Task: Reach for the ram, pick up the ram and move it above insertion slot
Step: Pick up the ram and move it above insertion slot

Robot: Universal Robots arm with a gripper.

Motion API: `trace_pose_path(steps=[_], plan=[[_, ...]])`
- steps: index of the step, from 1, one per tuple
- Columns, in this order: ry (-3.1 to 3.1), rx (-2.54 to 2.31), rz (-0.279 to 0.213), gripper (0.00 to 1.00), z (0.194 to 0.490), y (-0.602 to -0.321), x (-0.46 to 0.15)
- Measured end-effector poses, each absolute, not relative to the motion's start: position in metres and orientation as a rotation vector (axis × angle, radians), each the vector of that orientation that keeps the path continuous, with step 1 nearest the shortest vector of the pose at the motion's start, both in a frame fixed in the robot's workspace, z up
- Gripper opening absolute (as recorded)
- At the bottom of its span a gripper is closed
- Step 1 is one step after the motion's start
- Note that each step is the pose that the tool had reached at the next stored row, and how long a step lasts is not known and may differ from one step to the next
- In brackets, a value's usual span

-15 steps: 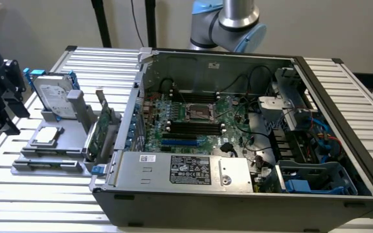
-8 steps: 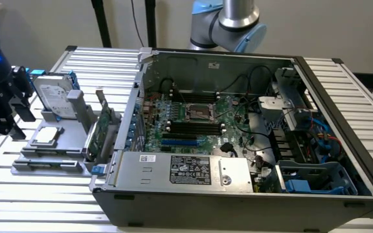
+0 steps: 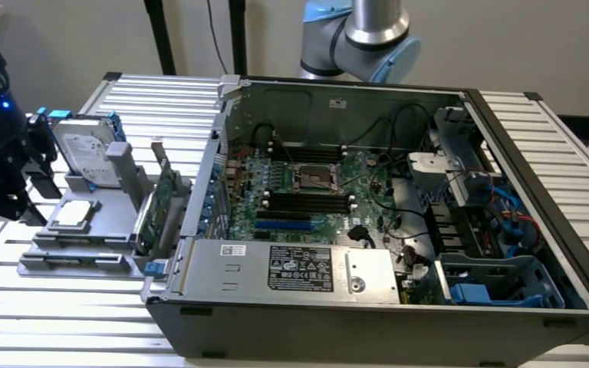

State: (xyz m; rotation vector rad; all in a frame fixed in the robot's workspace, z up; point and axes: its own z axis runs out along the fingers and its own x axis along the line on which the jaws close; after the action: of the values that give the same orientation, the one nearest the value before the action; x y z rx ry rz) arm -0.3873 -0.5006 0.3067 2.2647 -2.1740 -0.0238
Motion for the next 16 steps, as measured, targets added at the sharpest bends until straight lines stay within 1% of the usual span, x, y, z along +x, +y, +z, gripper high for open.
trace_pose_path(steps=[16], plan=[[-2.185, 2.254, -0.024, 0.48, 0.278, -0.501, -0.387]])
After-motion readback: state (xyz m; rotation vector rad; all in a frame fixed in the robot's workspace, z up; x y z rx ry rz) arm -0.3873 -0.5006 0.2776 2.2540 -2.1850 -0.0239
